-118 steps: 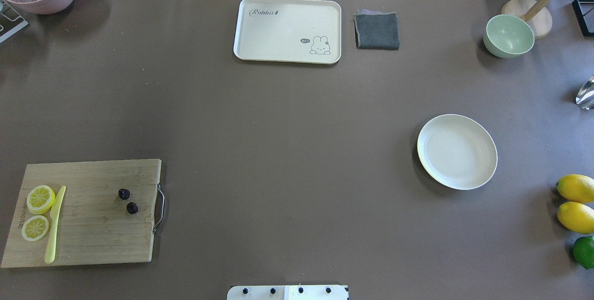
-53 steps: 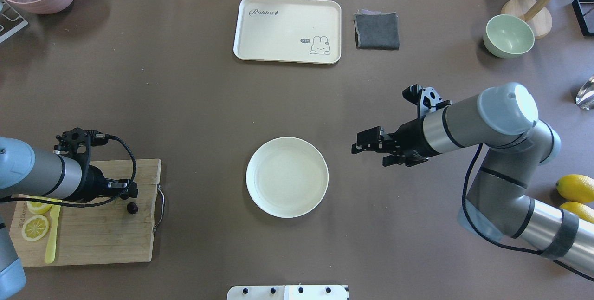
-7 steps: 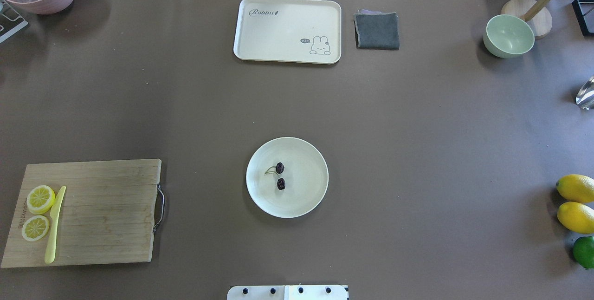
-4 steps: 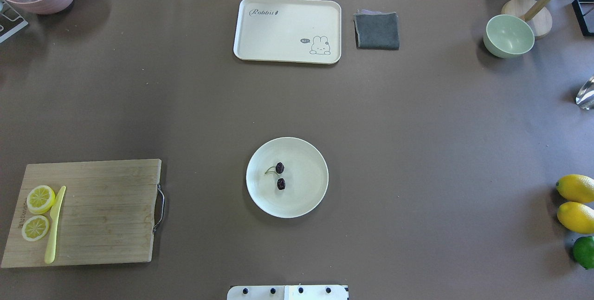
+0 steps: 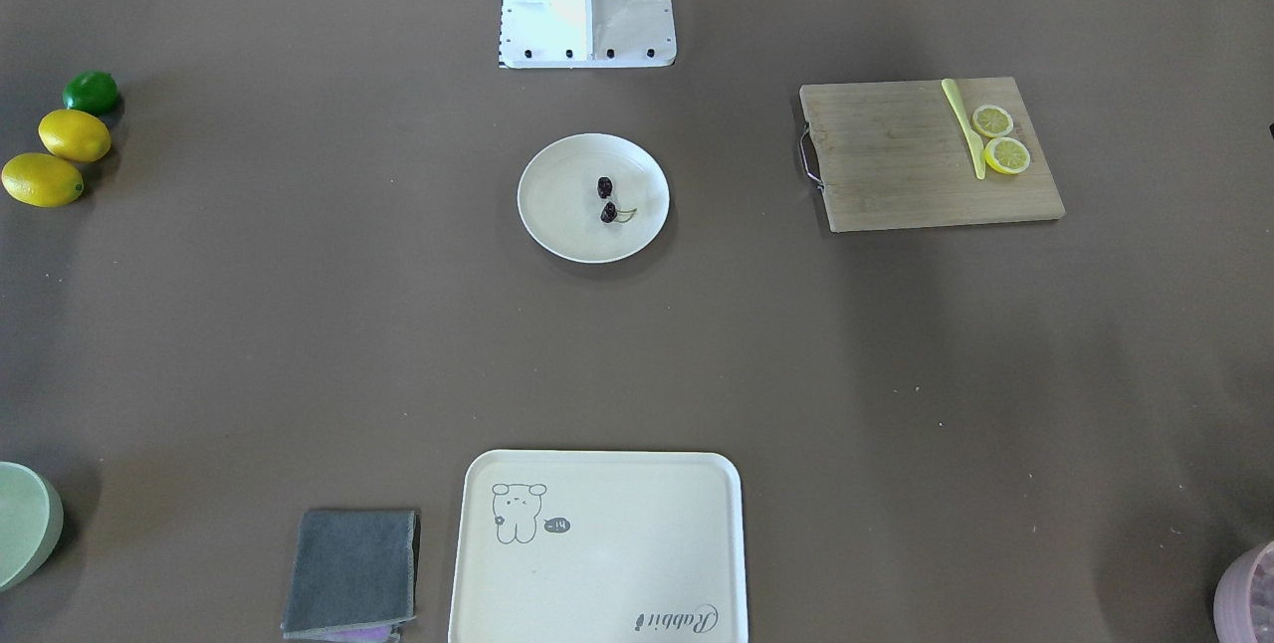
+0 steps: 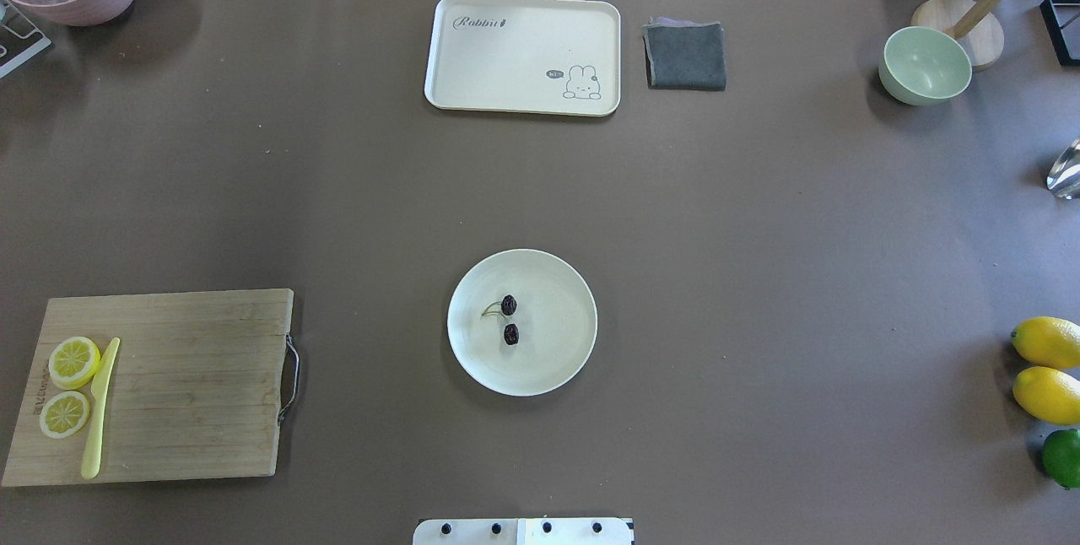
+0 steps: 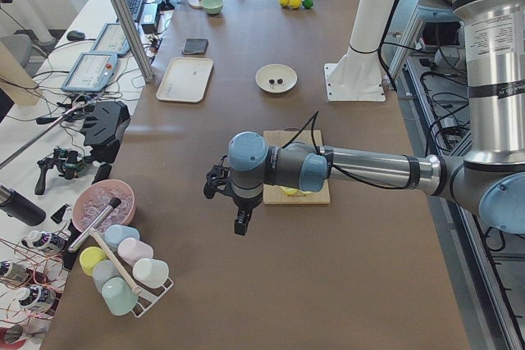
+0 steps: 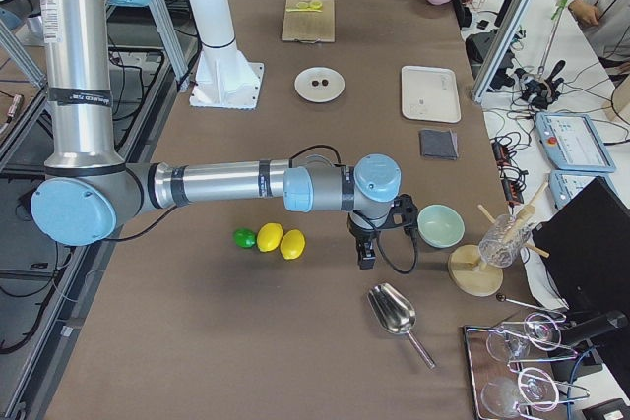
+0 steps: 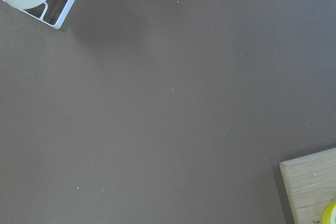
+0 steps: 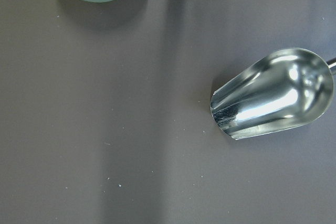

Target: Place red cherry on plate

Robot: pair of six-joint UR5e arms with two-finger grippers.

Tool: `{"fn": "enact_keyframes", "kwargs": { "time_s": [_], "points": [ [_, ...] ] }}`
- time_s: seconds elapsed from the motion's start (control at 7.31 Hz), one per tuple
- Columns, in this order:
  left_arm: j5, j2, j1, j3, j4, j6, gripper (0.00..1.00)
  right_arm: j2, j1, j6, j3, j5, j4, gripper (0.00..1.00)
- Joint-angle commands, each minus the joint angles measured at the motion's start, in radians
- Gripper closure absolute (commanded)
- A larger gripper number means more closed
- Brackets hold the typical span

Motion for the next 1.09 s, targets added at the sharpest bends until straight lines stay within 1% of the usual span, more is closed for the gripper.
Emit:
{"fn": "enact_keyframes", "kwargs": {
  "time_s": [0.0, 0.96],
  "points": [
    [0.001, 0.001, 0.0, -0.002, 0.0, 0.0, 0.02, -0.002, 0.006, 0.0, -0.01, 0.002, 0.003, 0.0],
    [0.001, 0.005, 0.0, -0.004, -0.002, 0.0, 0.02, -0.046, 0.029, 0.0, 0.001, -0.001, 0.009, 0.0]
  ]
}}
